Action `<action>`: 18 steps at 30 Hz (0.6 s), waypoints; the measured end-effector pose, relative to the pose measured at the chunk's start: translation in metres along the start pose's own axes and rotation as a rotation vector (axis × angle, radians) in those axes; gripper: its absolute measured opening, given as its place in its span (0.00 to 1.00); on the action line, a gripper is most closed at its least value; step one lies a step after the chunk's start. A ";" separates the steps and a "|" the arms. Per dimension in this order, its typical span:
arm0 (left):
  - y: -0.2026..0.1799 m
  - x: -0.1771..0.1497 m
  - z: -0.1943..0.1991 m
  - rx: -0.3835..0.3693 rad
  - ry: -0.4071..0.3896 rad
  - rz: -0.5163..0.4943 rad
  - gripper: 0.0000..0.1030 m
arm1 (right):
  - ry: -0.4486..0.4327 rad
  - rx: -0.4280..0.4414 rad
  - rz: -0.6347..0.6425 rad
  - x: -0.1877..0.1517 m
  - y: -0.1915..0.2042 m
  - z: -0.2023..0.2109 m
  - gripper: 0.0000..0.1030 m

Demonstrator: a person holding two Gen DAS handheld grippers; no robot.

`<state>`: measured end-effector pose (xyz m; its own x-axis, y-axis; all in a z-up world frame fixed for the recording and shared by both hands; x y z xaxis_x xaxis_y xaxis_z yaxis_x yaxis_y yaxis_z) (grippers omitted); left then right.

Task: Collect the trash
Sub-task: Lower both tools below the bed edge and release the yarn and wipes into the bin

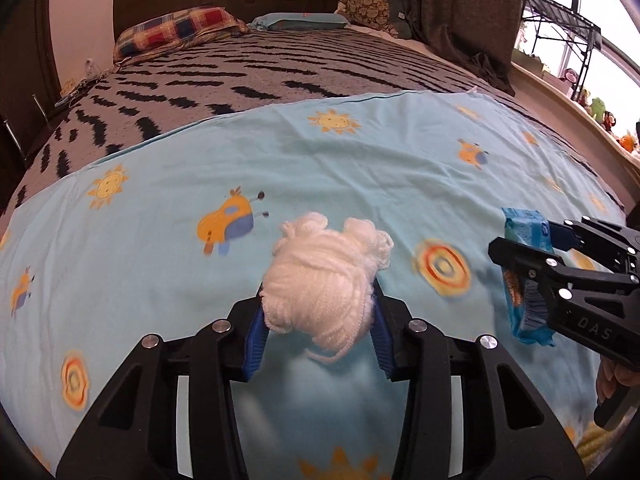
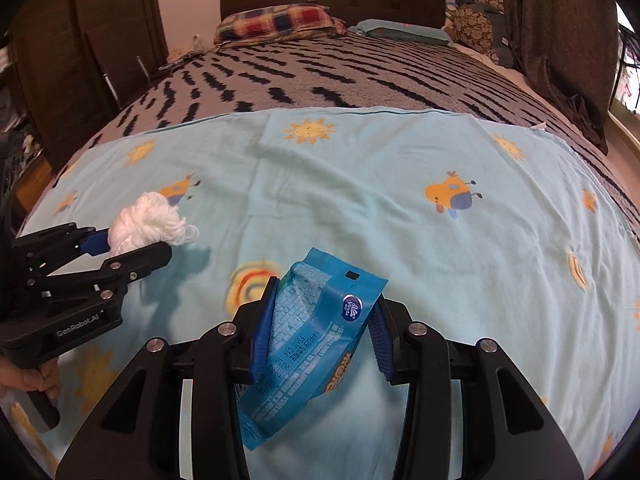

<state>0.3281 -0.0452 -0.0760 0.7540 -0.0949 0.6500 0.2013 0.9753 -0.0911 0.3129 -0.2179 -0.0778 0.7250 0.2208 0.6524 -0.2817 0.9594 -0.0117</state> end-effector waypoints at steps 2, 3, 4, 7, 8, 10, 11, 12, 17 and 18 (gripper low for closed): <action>-0.003 -0.011 0.016 -0.005 -0.008 -0.007 0.40 | -0.015 0.000 0.012 -0.008 0.008 0.019 0.42; -0.005 -0.021 0.030 -0.011 -0.015 -0.010 0.40 | -0.020 0.003 0.014 -0.011 0.011 0.026 0.42; -0.007 -0.027 0.038 -0.017 -0.017 -0.010 0.40 | -0.026 0.005 0.017 -0.014 0.015 0.034 0.42; -0.011 -0.050 0.069 -0.037 -0.030 -0.001 0.40 | -0.045 0.009 0.025 -0.030 0.027 0.061 0.42; -0.013 -0.058 0.080 -0.046 -0.036 0.003 0.40 | -0.050 0.010 0.028 -0.037 0.032 0.070 0.42; -0.016 -0.073 0.097 -0.061 -0.045 0.005 0.40 | -0.058 0.015 0.033 -0.051 0.039 0.084 0.42; -0.017 -0.080 0.104 -0.069 -0.049 0.006 0.40 | -0.060 0.021 0.035 -0.062 0.044 0.094 0.42; -0.020 -0.090 0.114 -0.080 -0.054 0.007 0.40 | -0.062 0.024 0.036 -0.068 0.047 0.099 0.42; -0.035 -0.131 0.141 -0.093 -0.073 -0.014 0.40 | -0.078 0.018 0.069 -0.108 0.066 0.127 0.42; -0.039 -0.140 0.144 -0.095 -0.073 -0.021 0.40 | -0.079 0.020 0.074 -0.116 0.070 0.132 0.42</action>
<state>0.1247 -0.0409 -0.0551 0.7019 -0.0965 0.7057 0.2776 0.9495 -0.1462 0.1257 -0.2000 -0.0543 0.6501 0.2754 0.7081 -0.3453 0.9373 -0.0476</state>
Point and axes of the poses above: each gripper's, at about its wrist camera, not at the fingertips, and z roughly against the way its jaws point, y to its left, x to its top, the point moved 2 cm from there along -z, roughly the way its jaws point, and after that the axes turned 4 degrees about z, right-handed, at the moved point
